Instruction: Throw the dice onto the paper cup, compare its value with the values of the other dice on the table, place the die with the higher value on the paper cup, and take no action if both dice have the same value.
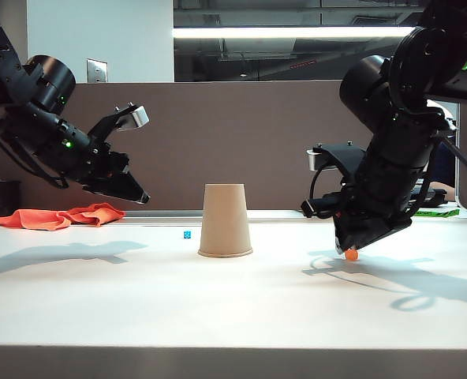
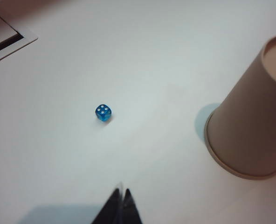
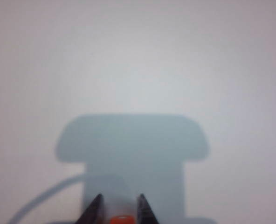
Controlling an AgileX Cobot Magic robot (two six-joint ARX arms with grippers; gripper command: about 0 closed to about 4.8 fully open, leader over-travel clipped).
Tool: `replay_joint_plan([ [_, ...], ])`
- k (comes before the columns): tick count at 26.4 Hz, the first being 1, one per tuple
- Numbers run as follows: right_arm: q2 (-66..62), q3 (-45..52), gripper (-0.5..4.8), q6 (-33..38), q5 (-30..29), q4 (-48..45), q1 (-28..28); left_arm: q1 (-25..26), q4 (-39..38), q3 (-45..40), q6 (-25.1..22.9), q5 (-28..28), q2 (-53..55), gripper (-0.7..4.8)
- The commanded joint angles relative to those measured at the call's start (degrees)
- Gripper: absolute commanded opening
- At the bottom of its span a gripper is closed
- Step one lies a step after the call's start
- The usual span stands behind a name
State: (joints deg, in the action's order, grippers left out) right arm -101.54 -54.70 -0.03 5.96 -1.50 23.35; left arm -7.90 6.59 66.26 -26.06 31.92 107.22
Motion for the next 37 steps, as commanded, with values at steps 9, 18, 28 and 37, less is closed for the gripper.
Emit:
replay_joint_plan([
  [9, 0.07, -0.11, 0.39, 0.04, -0.11, -0.46, 0.07, -0.04, 0.37, 0.07, 0.17, 0.31, -0.35, -0.05],
  [18, 0.07, -0.11, 0.42, 0.04, -0.74, -0.28, 0.07, -0.04, 0.37, 0.07, 0.17, 0.28, -0.35, -0.06],
  [28, 0.07, -0.11, 0.65, 0.04, -0.50, 2.16, 0.07, -0.04, 0.37, 0.04, 0.15, 0.26, -0.35, -0.05],
  [37, 0.07, -0.11, 1.14, 0.04, 0.17, 2.95, 0.07, -0.04, 0.37, 0.04, 0.17, 0.28, -0.33, -0.05],
])
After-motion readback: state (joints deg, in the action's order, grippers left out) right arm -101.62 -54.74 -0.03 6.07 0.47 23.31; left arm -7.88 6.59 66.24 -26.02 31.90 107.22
